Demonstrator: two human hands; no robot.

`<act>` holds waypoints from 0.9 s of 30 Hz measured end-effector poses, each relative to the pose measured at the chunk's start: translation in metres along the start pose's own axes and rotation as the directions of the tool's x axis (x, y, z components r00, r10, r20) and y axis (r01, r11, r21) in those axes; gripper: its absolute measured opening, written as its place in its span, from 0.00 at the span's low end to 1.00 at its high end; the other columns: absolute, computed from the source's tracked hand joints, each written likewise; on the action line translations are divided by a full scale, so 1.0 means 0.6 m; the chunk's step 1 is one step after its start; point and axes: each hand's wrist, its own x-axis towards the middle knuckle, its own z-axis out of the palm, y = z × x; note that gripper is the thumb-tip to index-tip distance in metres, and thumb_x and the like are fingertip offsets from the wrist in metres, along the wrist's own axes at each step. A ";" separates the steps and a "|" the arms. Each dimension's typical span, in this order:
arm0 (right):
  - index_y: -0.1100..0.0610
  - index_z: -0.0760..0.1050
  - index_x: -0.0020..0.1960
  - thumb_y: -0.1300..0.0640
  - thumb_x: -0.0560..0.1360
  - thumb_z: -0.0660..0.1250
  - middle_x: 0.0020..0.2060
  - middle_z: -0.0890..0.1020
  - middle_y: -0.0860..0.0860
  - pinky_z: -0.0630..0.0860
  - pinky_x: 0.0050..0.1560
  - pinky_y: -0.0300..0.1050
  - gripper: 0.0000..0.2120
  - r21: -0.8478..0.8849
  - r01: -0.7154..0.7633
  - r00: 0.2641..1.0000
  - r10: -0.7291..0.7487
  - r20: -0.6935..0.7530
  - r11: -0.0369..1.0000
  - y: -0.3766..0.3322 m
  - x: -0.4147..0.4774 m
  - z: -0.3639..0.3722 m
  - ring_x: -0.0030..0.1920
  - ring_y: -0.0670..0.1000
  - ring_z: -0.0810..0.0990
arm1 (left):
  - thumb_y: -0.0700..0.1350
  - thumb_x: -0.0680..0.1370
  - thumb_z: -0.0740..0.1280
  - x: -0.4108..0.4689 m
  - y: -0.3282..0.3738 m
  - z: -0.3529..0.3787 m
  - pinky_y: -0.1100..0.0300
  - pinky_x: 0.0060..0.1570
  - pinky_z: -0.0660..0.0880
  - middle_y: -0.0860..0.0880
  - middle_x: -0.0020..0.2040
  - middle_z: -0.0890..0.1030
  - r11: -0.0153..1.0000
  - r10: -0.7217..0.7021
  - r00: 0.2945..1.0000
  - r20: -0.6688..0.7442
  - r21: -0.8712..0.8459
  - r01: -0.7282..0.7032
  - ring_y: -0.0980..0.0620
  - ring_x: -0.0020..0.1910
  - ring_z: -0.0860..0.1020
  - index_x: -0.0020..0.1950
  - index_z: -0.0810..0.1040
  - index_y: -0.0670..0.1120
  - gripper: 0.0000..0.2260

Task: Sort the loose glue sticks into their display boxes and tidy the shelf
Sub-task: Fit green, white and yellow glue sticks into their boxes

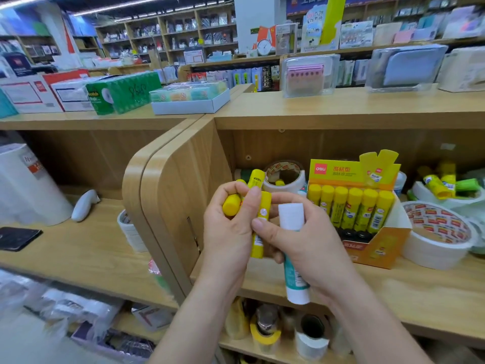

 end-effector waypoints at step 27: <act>0.55 0.80 0.45 0.60 0.66 0.73 0.40 0.82 0.55 0.69 0.24 0.38 0.08 0.224 -0.017 0.972 -0.036 0.230 0.974 -0.024 -0.016 -0.076 0.30 0.48 0.76 | 0.41 0.69 0.76 -0.020 0.049 -0.038 0.61 0.51 0.76 0.46 0.52 0.83 0.955 -0.062 0.817 0.573 0.272 -0.118 0.54 0.58 0.78 0.48 0.78 0.44 0.11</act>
